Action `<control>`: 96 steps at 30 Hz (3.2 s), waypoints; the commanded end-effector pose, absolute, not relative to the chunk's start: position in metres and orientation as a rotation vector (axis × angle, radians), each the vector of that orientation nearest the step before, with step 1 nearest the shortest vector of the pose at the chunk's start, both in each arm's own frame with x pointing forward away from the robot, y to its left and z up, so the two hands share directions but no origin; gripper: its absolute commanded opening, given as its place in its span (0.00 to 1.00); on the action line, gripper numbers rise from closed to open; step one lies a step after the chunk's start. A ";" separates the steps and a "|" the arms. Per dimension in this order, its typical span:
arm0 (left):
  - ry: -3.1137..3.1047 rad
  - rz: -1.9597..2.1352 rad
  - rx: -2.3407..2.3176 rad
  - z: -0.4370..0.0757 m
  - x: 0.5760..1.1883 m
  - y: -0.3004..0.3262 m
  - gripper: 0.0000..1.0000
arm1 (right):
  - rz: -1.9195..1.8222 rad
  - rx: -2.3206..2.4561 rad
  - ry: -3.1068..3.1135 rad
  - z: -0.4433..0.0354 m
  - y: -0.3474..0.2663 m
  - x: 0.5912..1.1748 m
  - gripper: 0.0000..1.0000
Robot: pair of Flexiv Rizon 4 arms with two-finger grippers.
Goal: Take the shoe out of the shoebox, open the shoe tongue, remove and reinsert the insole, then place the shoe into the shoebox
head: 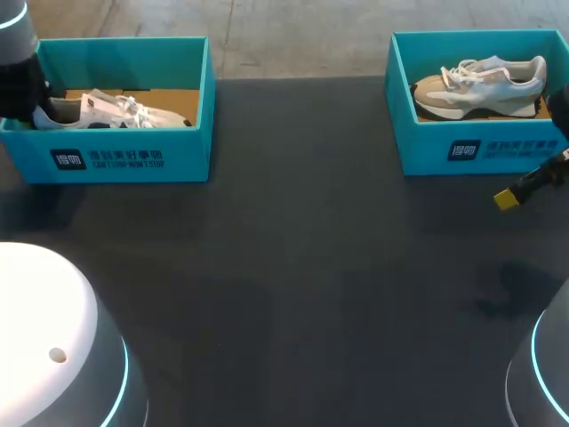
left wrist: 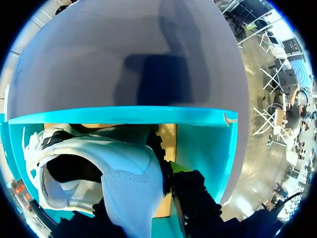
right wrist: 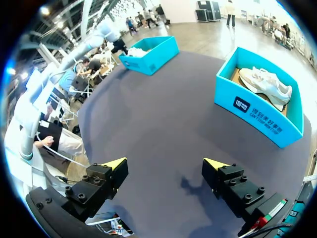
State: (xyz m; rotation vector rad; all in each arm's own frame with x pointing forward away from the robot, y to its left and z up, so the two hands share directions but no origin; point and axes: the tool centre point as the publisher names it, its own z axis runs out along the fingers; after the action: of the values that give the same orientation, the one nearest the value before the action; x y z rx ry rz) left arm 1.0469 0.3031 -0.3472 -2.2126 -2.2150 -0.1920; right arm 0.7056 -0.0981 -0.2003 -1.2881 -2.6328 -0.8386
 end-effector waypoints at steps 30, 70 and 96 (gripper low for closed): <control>-2.159 -0.132 -2.240 -0.377 1.053 0.304 0.00 | -0.838 -1.289 -2.634 -0.201 -0.098 0.705 1.00; -2.419 -0.078 -2.263 -0.247 1.052 0.281 1.00 | -0.838 -1.289 -2.634 -0.201 -0.098 0.705 1.00; -2.419 -0.026 -2.362 -0.199 1.047 0.269 1.00 | -0.838 -1.289 -2.634 -0.201 -0.098 0.705 1.00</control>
State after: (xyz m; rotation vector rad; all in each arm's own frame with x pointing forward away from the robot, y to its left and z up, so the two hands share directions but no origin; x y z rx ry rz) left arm 1.0481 0.2693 -0.1996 -2.3618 -2.4193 -0.0199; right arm 0.7056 -0.0981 -0.2003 -1.2882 -2.6328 -0.8386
